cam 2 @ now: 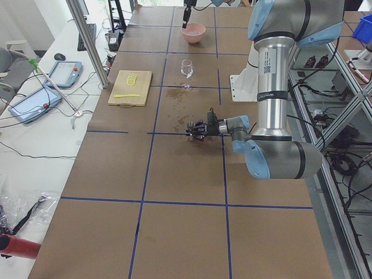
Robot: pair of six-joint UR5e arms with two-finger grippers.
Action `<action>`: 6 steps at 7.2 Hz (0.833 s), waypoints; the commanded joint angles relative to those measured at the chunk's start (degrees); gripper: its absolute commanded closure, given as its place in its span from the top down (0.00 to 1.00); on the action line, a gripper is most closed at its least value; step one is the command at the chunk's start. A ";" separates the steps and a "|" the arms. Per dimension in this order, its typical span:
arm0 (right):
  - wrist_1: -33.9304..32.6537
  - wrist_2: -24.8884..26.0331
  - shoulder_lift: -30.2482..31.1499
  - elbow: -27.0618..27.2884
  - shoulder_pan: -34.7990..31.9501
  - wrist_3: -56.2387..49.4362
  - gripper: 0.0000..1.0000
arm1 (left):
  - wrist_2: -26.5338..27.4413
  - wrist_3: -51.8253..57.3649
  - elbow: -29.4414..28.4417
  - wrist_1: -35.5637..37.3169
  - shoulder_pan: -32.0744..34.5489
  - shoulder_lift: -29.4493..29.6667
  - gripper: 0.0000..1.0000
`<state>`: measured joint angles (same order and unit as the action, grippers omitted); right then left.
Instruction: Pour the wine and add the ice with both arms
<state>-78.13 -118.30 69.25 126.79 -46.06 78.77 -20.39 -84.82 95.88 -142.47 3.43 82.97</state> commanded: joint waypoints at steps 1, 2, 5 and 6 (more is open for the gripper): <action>0.00 1.65 -0.87 -0.23 1.57 0.06 0.00 | 0.00 0.00 0.19 0.00 0.00 0.00 0.42; 0.00 1.93 -0.88 -0.23 1.93 0.15 0.00 | 0.00 0.00 0.19 0.00 0.00 0.00 0.53; 0.00 4.91 -2.28 -1.11 4.39 1.20 0.00 | 0.00 0.00 0.36 -0.09 0.00 0.00 0.72; 0.00 5.88 -3.41 -1.80 5.18 1.21 0.00 | 0.00 0.00 0.36 -0.09 0.08 -0.09 0.96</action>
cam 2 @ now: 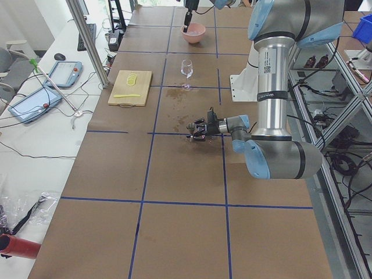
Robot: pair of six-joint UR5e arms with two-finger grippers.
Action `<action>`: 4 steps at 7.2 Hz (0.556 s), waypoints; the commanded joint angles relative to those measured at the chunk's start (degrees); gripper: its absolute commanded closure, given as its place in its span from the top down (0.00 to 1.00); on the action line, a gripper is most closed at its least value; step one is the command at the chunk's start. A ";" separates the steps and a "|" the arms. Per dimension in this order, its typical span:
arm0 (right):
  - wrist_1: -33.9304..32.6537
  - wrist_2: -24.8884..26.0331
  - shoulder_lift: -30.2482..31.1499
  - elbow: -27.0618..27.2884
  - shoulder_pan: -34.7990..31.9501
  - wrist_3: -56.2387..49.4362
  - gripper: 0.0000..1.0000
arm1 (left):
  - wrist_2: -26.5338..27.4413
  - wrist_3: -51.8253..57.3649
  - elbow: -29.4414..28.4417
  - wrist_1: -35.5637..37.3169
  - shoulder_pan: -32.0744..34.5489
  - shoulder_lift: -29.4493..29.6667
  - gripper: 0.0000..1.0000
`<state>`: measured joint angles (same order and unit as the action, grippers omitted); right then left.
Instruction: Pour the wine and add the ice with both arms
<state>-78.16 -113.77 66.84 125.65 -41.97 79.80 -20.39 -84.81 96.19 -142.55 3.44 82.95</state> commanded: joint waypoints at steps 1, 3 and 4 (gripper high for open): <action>-0.06 1.79 -2.05 -1.71 1.62 0.18 0.00 | -0.17 0.09 0.22 -0.61 0.07 -0.07 1.00; 0.03 3.28 -2.24 -2.60 2.41 0.27 0.00 | -2.18 0.70 1.27 -0.71 0.16 -0.33 1.00; -0.06 3.81 -2.68 -2.77 2.76 0.27 0.00 | -3.76 2.09 2.58 -0.71 0.16 -1.03 1.00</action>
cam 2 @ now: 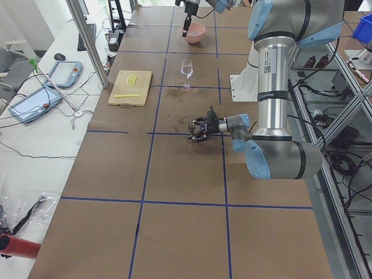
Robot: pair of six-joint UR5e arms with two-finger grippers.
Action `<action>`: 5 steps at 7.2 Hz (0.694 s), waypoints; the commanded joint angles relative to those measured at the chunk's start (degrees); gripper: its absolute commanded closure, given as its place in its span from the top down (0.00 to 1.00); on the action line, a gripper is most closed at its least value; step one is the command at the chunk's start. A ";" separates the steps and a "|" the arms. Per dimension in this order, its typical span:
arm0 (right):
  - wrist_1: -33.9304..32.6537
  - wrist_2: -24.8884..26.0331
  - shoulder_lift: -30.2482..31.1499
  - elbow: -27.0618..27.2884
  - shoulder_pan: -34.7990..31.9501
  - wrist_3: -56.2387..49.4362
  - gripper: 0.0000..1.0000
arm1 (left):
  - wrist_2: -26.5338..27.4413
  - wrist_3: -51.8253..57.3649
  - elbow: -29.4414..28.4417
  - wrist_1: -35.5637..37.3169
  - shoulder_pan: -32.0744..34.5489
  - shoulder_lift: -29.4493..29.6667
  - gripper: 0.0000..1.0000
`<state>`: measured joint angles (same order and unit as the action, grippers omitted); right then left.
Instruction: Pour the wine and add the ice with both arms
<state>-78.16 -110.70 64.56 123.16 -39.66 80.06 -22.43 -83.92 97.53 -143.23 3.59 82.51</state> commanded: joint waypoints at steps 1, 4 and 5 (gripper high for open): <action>-0.06 0.92 -1.71 -1.42 0.46 0.01 0.00 | -2.44 1.73 1.52 -0.03 0.02 -0.86 1.00; 0.02 1.45 -3.20 -3.26 1.16 -0.08 0.00 | -6.39 2.09 3.28 0.05 -0.60 -4.20 1.00; 0.02 2.23 -4.78 -4.75 1.51 0.01 0.00 | -8.23 2.18 3.46 0.05 -1.03 -5.16 1.00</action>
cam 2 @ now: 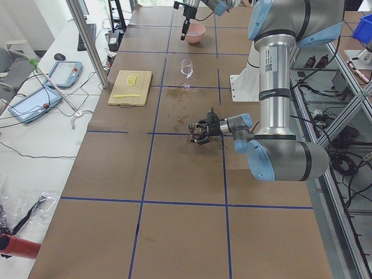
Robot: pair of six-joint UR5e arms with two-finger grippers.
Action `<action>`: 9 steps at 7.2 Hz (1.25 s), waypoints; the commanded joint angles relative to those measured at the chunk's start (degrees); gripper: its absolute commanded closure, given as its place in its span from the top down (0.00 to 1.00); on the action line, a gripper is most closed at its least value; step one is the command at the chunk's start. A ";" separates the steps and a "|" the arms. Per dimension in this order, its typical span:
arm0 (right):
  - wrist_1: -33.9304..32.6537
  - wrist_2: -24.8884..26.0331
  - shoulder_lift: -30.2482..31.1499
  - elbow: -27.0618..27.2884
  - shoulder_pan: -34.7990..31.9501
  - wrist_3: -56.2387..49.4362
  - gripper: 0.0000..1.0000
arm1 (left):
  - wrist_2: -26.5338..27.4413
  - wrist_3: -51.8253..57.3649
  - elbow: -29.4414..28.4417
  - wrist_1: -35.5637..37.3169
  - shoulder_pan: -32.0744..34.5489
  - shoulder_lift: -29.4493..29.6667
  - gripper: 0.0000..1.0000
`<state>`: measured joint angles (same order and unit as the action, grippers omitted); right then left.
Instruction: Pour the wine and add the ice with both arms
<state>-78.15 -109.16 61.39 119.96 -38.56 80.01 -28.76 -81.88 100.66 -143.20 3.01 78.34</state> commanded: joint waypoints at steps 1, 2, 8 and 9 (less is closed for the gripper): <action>0.01 0.87 -2.06 -2.09 0.68 0.50 0.00 | -3.39 0.14 3.02 0.03 -0.98 -3.08 1.00; -0.08 0.87 -2.41 -2.10 0.77 0.50 0.00 | -4.97 0.14 6.44 0.03 -1.94 -5.98 1.00; 2.54 4.12 -5.40 -5.86 4.71 0.59 0.00 | -14.80 0.23 14.97 0.73 -4.85 -10.99 1.00; 2.91 5.52 -5.40 -6.31 6.46 1.20 0.00 | -16.74 0.23 17.44 0.73 -4.85 -13.10 1.00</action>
<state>-76.33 -105.01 56.19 114.57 -34.03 80.73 -43.03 -81.68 114.90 -142.56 -1.72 67.85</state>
